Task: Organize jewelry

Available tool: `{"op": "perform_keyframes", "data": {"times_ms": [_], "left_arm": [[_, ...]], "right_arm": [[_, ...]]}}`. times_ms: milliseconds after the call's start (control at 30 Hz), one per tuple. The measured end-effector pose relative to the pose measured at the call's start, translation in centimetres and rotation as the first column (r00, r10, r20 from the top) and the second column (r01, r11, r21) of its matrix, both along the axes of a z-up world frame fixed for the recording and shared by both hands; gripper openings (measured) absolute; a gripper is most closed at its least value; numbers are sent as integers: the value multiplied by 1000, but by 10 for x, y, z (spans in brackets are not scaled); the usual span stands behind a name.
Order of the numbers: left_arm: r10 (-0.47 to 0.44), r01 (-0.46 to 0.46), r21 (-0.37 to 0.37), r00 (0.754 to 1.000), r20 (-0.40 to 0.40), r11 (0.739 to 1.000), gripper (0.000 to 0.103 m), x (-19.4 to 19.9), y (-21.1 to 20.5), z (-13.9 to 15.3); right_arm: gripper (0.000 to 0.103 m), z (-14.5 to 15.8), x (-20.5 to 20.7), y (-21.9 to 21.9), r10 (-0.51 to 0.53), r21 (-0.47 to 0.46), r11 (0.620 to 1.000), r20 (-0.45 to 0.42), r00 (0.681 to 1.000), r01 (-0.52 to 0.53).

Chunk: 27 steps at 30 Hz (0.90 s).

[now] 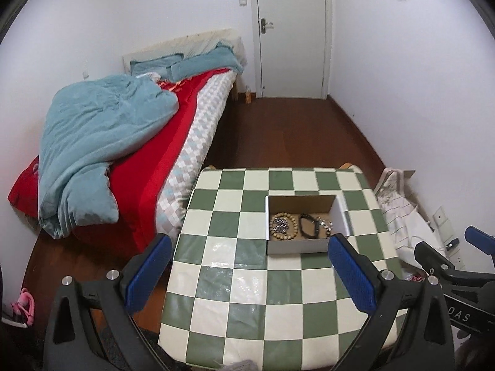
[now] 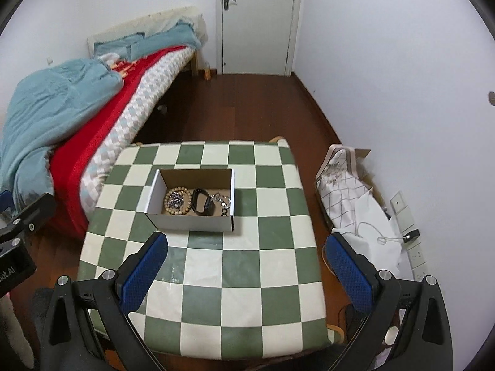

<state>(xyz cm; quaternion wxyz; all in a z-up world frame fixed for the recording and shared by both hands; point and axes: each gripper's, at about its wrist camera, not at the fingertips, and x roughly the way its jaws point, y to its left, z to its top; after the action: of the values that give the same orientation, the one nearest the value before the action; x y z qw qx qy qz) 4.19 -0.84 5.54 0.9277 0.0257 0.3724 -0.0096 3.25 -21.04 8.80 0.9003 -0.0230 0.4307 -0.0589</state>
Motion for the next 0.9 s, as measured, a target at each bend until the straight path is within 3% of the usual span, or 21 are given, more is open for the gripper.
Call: {"op": "perform_keyframes", "data": {"times_ms": [367,667,900], "left_arm": [[-13,14,-67,1000,8,998,103,-47,0,36],[-3,4,-67,1000,20,998,103,-67,9,51],[12,-11,-74,1000,24,997,103,-69,14,56]], "right_arm": [[103,66,-66,2,9,4,1000,109,994,-9],[103,85,-102,1,3,24,1000,114,993,-6],[103,93,-105,0,0,15,1000,118,993,-2]]}}
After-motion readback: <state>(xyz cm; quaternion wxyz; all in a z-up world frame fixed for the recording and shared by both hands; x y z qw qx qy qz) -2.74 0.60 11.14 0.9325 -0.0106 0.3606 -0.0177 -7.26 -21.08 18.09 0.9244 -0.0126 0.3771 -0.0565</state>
